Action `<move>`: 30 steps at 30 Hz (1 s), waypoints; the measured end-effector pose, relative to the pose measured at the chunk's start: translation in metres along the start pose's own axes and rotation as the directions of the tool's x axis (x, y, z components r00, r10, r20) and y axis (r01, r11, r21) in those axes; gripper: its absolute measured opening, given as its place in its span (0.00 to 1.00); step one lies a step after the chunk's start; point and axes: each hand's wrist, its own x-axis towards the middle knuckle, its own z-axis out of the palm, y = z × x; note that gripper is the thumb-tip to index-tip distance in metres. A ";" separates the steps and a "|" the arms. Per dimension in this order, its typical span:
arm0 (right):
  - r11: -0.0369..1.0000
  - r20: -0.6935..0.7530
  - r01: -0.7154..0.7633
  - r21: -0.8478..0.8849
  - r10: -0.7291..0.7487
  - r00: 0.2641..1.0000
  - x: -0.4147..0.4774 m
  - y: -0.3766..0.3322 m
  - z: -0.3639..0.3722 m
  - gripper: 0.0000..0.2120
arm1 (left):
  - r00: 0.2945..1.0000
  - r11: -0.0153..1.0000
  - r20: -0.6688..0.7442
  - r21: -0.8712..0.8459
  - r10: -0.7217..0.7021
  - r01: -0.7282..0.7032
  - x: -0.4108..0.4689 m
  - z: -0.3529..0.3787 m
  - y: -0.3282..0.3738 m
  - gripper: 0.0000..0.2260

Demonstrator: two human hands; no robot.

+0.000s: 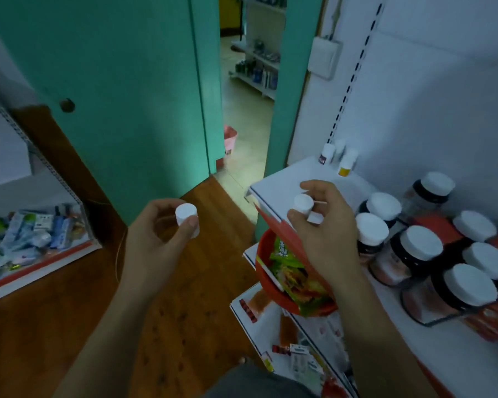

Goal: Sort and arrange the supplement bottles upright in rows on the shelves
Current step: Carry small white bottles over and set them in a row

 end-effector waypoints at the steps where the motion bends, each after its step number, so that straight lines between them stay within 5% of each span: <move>1: 1.000 -0.025 -0.021 0.005 0.021 0.999 0.015 0.002 0.007 0.18 | 1.000 1.000 0.024 -0.007 0.002 -0.002 0.015 0.002 -0.002 0.14; 6: 0.993 -0.149 -0.118 -0.012 0.115 0.982 0.083 0.024 0.037 0.17 | 0.997 1.000 0.079 -0.025 -0.016 0.018 0.092 0.025 -0.022 0.16; 14: 0.932 -0.488 -0.311 -0.186 0.187 0.852 0.096 0.067 0.040 0.18 | 0.914 0.997 0.403 -0.069 0.052 -0.026 0.206 0.153 -0.019 0.10; 21: 0.889 -0.782 -0.427 -0.163 0.148 0.606 0.141 0.085 0.040 0.17 | 0.705 0.980 0.681 -0.146 0.201 -0.138 0.256 0.251 -0.016 0.11; 26: 0.793 -0.721 -0.582 -0.181 0.296 0.627 0.165 0.110 0.044 0.22 | 0.506 0.977 0.836 -0.161 0.211 -0.141 0.279 0.287 -0.029 0.12; 30: 0.783 -0.754 -0.614 -0.105 0.340 0.563 0.164 0.091 0.045 0.29 | 0.374 0.963 0.890 -0.209 0.259 -0.168 0.293 0.291 -0.031 0.21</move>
